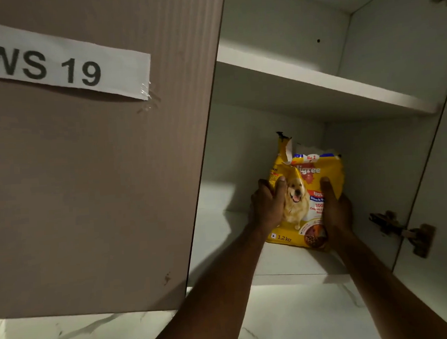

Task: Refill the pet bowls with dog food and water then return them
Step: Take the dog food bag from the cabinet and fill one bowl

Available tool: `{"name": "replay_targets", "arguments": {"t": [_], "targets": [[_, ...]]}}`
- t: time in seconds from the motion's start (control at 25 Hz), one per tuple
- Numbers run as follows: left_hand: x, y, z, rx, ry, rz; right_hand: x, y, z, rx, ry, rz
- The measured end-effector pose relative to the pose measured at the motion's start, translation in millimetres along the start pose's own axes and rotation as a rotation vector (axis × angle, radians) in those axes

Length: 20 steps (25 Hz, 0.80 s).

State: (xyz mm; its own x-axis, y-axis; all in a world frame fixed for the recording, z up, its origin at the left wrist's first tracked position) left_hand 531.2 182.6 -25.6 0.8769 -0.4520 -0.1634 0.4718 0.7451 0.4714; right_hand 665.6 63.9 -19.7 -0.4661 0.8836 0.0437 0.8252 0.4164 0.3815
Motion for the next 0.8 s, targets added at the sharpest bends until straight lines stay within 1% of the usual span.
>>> {"name": "replay_targets", "arguments": {"t": [0.12,0.24,0.32,0.4,0.52,0.6,0.68,0.72,0.8], "targets": [[-10,-25,7,-0.01,-0.008,0.014,-9,-27,-8,-0.029,-0.006,-0.012],[-23,-69,24,-0.008,0.005,0.039,-24,-69,-22,-0.044,0.04,-0.029],[-37,-105,42,0.039,0.025,0.077,-35,-105,-35,-0.056,0.115,-0.031],[-53,-153,63,0.091,0.063,0.117,-46,-151,-47,-0.108,0.204,-0.035],[-77,-226,76,0.072,0.083,0.156,-62,-222,-53,-0.158,0.29,-0.061],[-94,-279,63,0.062,0.061,0.175,-67,-268,-36,-0.133,0.271,-0.057],[-112,-335,30,0.057,0.092,0.217,-67,-316,4,-0.103,0.245,-0.085],[-119,-367,6,0.031,0.113,0.224,-64,-344,31,-0.066,0.223,-0.119],[-131,-433,-53,-0.093,0.05,0.196,-59,-406,92,0.063,0.207,-0.21]]}}
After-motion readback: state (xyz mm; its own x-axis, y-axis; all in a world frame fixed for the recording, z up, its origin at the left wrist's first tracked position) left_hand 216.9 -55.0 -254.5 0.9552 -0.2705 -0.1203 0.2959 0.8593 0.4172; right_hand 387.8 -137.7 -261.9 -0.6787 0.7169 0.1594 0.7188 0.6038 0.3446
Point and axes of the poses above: each hand's wrist, its own y-axis towards the middle knuckle, its own x-axis out of the palm, z = x × y, the point moved 3 cm from there along y, towards the middle knuckle, and after that the axes turned 4 degrees about -z, right-handed, at the moved point
